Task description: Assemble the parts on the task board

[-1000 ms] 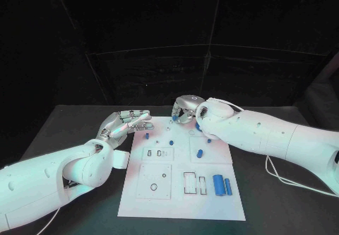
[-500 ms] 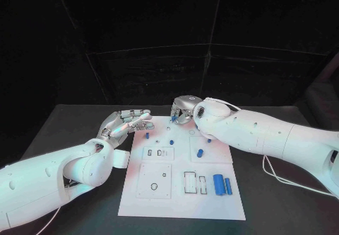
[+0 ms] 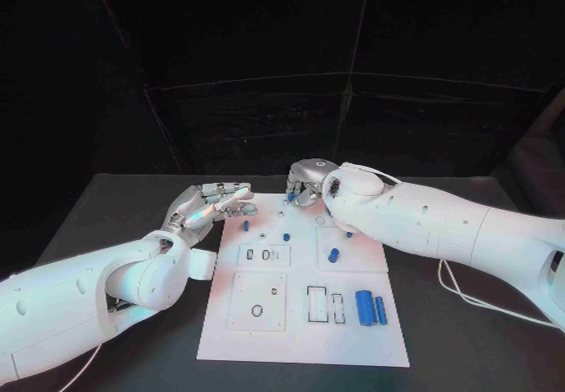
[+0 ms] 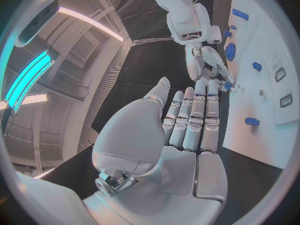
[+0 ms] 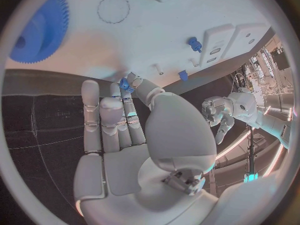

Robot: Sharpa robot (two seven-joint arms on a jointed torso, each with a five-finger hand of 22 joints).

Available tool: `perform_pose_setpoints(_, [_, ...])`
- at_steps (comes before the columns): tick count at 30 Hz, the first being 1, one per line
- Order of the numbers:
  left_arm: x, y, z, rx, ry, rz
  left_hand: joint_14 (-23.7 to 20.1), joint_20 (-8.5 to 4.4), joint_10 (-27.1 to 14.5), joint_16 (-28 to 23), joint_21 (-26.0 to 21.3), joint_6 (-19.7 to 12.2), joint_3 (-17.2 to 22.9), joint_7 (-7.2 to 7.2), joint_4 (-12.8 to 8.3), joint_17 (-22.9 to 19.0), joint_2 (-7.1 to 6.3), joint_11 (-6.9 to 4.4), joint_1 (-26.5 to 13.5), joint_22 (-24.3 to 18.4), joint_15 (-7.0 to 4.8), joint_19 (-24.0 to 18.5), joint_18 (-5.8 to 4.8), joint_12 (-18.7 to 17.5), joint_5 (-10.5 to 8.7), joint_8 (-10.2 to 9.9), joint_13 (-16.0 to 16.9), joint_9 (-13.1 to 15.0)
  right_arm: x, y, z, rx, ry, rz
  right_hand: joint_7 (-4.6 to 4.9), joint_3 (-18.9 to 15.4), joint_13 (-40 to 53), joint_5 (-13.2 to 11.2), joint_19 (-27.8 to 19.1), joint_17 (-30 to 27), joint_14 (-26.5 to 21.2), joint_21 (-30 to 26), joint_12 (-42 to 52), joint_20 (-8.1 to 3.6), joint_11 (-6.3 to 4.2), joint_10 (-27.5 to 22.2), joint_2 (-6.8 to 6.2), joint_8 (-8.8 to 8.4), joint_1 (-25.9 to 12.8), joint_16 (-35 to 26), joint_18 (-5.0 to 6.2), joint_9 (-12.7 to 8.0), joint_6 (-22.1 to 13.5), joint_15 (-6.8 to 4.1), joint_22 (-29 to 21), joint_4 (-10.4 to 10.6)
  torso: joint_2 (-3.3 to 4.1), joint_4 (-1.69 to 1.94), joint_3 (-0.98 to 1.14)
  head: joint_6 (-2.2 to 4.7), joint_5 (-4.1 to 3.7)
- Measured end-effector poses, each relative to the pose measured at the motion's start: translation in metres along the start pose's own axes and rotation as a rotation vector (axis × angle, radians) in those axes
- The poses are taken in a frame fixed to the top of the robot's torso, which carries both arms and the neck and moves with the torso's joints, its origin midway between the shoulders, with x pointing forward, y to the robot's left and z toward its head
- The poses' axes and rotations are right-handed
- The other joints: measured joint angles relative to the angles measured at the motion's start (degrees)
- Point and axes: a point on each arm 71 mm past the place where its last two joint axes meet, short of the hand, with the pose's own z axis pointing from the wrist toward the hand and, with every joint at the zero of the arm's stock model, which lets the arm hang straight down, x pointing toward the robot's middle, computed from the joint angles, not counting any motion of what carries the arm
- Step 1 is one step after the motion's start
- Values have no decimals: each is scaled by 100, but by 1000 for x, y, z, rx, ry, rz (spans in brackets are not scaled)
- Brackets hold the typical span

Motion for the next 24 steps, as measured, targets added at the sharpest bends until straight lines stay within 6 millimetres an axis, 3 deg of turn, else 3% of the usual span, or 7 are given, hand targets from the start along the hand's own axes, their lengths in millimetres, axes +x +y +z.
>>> perform_pose_setpoints(24, [0, 0, 0, -2, 0, 0, 0, 0, 0, 0, 0, 0, 24, 0, -23, -1, 0, 0, 0, -5, 0, 0, 0, 0, 0, 0, 0, 0, 0, 4, -1, -22, 1, -7, -3, 16, 1, -10, 0, -33, 0, 0, -33, 0, 0, 0, -31, 8, 16, 0, 0, 1, -44, 0, -35, 15, 1, 1, 1, -36, 17])
